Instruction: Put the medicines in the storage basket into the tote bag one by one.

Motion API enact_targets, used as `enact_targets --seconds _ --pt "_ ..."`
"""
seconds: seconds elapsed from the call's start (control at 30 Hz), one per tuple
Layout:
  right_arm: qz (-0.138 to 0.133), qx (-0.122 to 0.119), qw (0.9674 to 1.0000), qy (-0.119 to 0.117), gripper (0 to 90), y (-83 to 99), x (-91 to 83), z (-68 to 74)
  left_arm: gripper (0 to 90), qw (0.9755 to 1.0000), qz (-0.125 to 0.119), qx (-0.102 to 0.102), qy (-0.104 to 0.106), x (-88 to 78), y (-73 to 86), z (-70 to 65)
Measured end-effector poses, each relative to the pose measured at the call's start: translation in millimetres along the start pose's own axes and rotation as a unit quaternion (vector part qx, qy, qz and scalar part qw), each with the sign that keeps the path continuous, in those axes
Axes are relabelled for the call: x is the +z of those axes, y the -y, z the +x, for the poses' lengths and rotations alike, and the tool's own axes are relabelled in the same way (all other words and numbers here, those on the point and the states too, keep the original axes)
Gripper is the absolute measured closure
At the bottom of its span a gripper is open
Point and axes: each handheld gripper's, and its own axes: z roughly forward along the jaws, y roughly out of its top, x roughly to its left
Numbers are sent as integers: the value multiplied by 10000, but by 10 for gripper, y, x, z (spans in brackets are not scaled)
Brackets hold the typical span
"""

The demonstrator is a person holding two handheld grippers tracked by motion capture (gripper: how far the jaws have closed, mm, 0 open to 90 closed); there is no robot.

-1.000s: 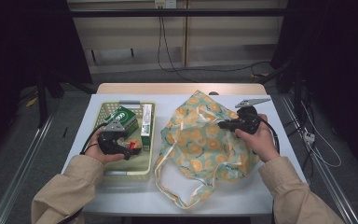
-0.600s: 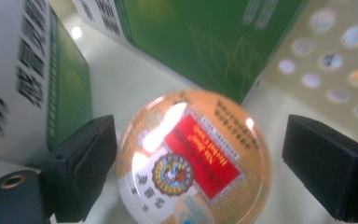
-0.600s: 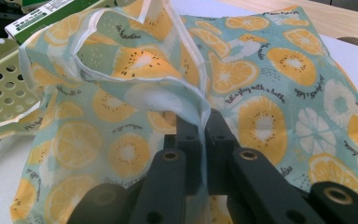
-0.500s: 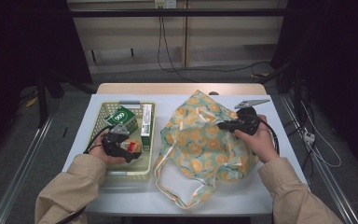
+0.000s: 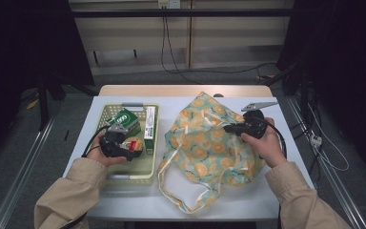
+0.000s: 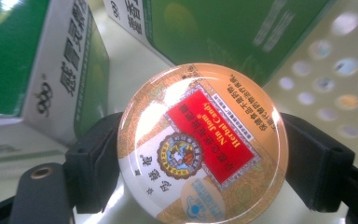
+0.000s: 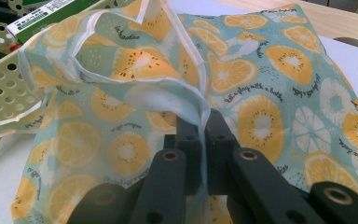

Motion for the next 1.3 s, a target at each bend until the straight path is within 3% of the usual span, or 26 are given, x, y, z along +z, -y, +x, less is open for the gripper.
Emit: enact_targets --seconds 0.1,0.27,0.53,0.7,0.77,0.83,1.07,1.13,1.3 --pt "1 -5 10000 -8 872 -3 3 5 203 10000 -42 12 -52 -118 -86 -42" --pt "13 -18 10000 1 871 -10 11 11 203 9997 -247 -23 82 -324 -254 -132" --pt "21 -12 10000 -23 871 -13 22 16 203 9968 -567 441 358 -474 -621 -535" --pt "15 -11 10000 -49 872 -12 31 21 203 9934 -602 674 712 -375 -805 -829" --pt "12 -14 10000 -56 871 -14 33 26 202 9924 -642 718 762 -316 -860 -931" --pt "22 -18 10000 -53 872 -17 35 33 203 9901 -700 763 952 -254 -907 -1020" --pt "-13 29 10000 -51 873 -20 19 16 202 9856 -694 967 1204 -6 -1005 -1294" --pt "-5 23 10000 -37 873 -20 17 15 202 9850 -627 1064 1209 76 -1023 -1349" --pt "-23 13 10000 -46 874 -27 -1 21 202 9834 -579 1093 1327 271 -1050 -1462"
